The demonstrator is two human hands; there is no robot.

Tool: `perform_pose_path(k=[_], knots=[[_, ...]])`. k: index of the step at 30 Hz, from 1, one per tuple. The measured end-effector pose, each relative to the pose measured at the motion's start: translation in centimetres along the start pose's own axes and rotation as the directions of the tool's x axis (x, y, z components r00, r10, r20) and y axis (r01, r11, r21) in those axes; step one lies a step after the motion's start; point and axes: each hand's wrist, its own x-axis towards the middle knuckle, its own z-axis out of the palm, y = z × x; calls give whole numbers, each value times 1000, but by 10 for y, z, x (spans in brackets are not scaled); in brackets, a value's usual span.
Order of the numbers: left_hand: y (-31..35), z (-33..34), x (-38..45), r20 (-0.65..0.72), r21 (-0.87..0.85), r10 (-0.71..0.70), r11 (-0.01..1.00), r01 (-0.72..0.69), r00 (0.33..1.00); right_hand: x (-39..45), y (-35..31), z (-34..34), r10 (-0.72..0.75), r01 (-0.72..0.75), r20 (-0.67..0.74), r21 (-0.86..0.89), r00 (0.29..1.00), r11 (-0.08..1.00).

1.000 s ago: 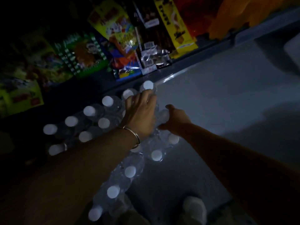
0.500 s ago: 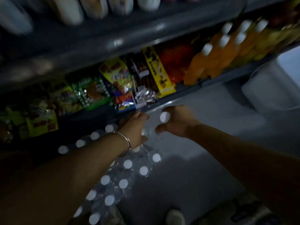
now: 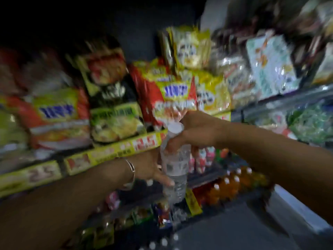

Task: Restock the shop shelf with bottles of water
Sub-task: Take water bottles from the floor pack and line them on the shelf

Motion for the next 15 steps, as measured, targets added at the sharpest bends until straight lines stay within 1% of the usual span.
perform_pose_path(k=[3,5,7,10,13,15], knots=[[64,-54,-38,-96,-7,89,996,-90,991,-24,-74,-61,-83,88,-113,37,990,995],[101,-85,-64,-166,-43,136,989,-145,977,-35,-118,-94,-140,149,-176,43,974,988],[134,-116,-90,-243,-70,175,978,-197,954,-43,-159,-122,-211,228,-233,46,949,973],[176,-163,-128,-347,-38,239,963,-268,907,-48,-214,-159,-297,334,-315,67,901,940],[209,-206,-161,-433,-58,270,944,-326,860,-51,-261,-186,-384,419,-328,41,863,907],[223,-235,-177,-446,-107,288,923,-370,848,-49,-284,-200,-435,470,-281,70,856,880]])
